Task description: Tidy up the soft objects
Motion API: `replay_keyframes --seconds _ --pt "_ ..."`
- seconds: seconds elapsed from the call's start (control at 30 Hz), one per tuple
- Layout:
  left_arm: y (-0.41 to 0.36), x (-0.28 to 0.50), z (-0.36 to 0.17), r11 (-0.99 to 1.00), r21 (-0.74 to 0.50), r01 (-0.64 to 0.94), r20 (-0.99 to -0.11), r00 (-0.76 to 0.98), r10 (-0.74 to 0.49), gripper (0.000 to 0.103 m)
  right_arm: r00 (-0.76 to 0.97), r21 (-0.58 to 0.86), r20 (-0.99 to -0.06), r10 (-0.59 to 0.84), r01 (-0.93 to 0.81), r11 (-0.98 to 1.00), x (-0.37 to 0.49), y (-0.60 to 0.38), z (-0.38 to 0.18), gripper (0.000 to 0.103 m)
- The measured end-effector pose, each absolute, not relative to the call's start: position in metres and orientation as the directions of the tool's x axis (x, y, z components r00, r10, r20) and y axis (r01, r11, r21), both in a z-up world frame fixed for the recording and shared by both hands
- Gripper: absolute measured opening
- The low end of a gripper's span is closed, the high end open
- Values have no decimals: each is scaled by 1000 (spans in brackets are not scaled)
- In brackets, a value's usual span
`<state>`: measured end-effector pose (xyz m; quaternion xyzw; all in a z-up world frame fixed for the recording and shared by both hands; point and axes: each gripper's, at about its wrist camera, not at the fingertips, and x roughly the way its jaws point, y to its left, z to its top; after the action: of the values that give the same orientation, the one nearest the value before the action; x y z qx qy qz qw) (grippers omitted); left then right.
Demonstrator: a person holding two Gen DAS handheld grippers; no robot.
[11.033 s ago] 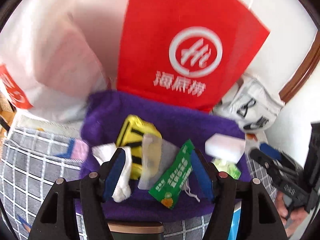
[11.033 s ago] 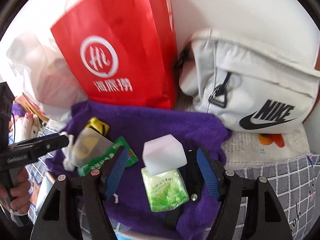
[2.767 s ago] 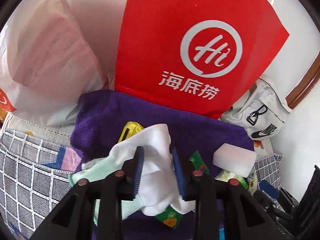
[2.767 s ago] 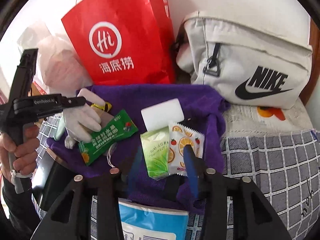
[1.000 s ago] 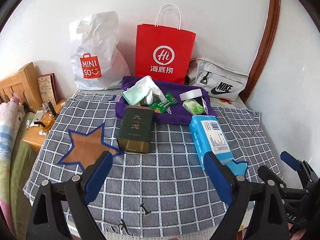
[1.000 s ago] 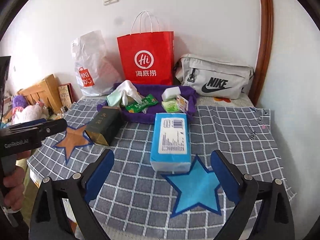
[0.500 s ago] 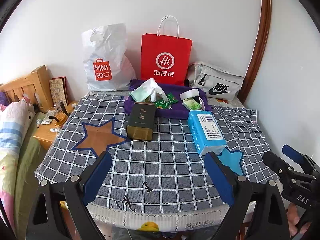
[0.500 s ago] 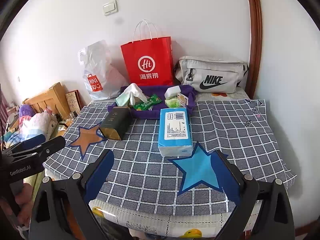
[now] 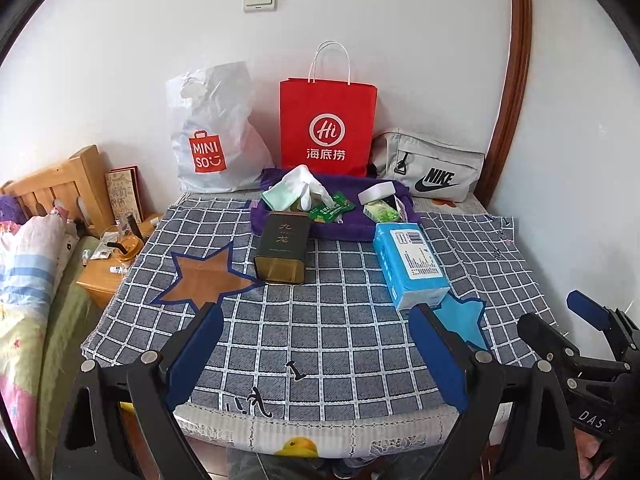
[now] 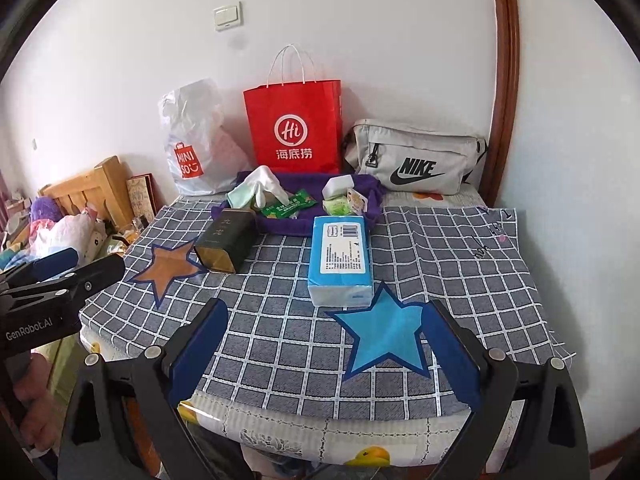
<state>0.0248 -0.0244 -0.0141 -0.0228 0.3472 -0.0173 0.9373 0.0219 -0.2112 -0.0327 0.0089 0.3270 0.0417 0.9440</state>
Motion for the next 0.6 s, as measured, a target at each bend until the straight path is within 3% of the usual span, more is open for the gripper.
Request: replay_keyframes --seconds 0.6 --pt "-21 22 -17 998 -67 20 -652 756 -59 94 788 35 -610 87 -84 996 16 -202 -31 97"
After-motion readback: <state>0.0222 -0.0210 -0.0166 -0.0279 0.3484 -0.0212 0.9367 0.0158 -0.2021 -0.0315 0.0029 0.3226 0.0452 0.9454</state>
